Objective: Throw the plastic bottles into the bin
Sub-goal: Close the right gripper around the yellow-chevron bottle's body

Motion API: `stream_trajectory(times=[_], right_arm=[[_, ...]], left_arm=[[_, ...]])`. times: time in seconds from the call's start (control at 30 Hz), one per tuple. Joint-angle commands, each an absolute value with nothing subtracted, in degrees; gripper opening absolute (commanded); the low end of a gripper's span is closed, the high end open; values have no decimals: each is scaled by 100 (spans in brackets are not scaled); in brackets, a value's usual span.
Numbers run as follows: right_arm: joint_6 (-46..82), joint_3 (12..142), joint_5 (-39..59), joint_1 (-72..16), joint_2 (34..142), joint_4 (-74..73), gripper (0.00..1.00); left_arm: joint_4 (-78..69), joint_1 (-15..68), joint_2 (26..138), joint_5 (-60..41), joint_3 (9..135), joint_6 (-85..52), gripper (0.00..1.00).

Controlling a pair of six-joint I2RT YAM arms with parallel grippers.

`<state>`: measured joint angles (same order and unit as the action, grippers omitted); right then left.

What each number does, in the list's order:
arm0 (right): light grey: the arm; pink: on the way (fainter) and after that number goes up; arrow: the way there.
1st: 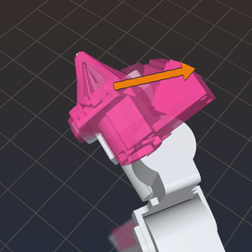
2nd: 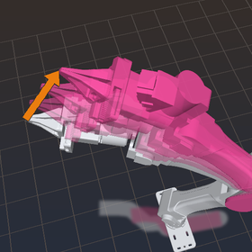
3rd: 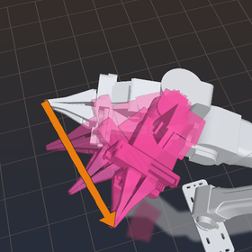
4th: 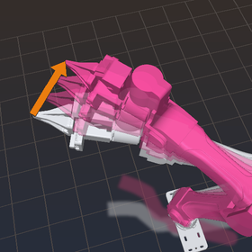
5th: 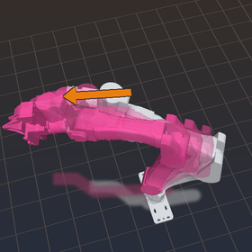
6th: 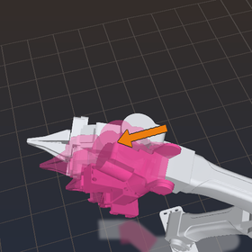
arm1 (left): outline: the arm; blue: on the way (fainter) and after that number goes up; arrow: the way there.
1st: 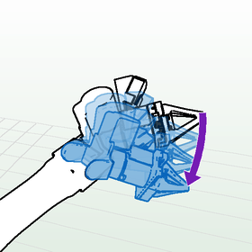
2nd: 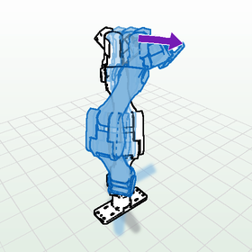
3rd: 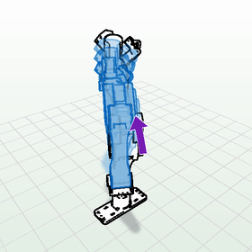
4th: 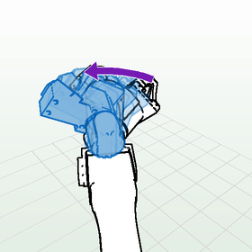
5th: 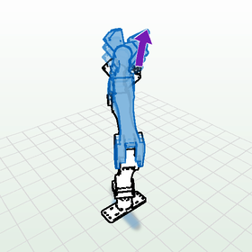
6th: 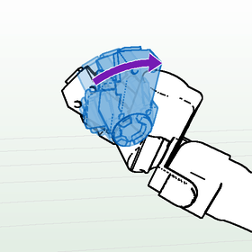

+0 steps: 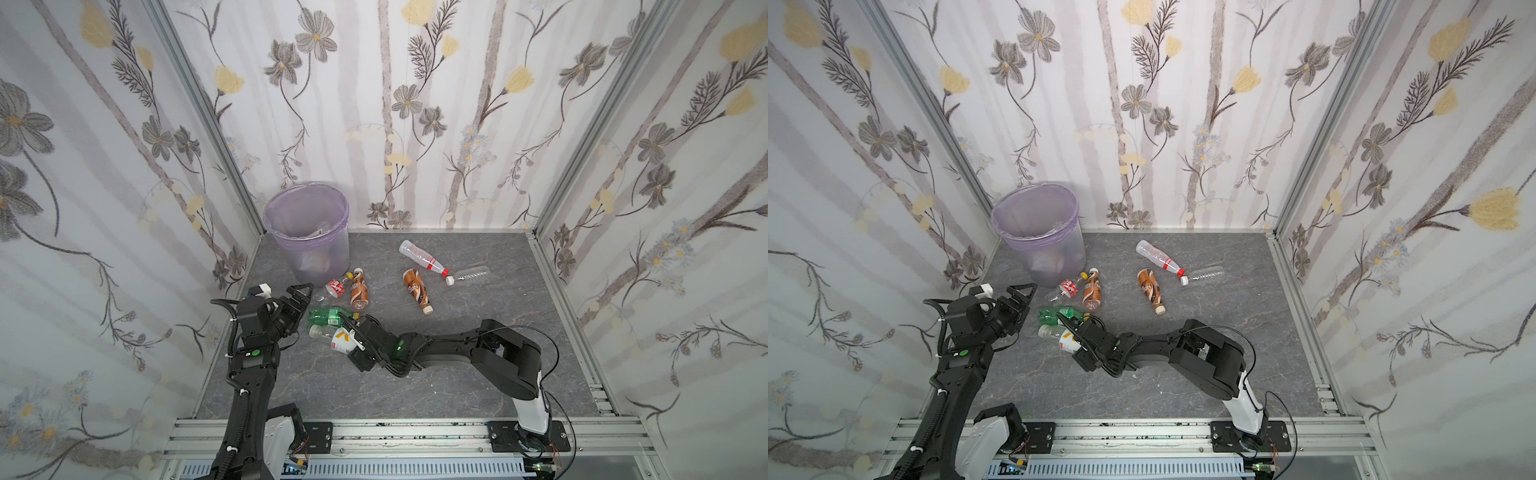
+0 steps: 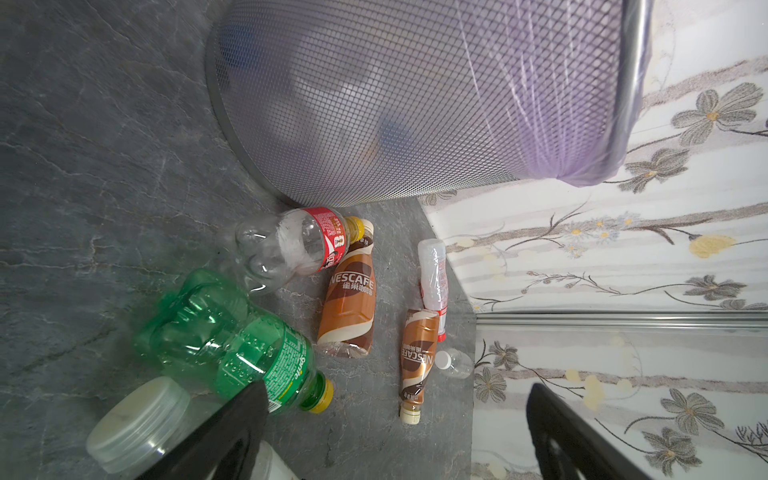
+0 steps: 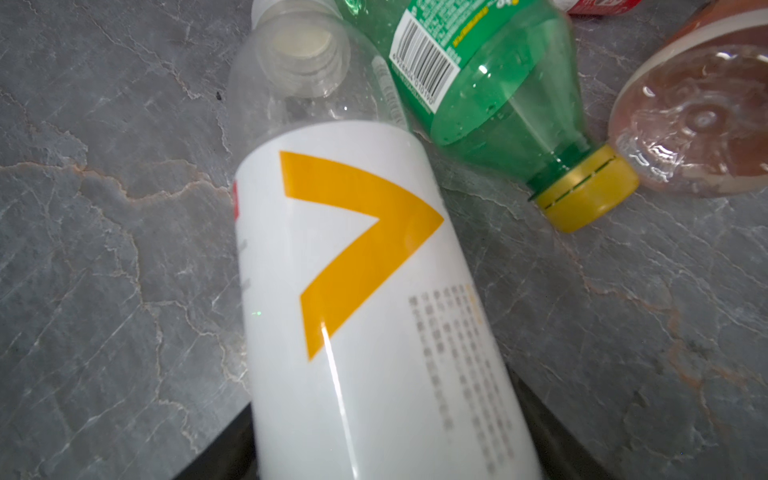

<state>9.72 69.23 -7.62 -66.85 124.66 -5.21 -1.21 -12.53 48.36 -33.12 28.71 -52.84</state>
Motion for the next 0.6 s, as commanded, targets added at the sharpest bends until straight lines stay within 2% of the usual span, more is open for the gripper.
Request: stream_trajectory(times=[0.0,0.17,0.57], right_arm=[[914,6859,-729,-6684,12350,-738,69],[923,6686,-737,-6681,12223,-823,65],[884,6217,-738,-6561,11716,-926,62]], left_arm=[[-350,-1257,4827,-3340,2865,-5264,100],[-358,-1262,4826,-3315,2900,-5232,100],[-380,-1257,4875,-3263,2964,-5211,100]])
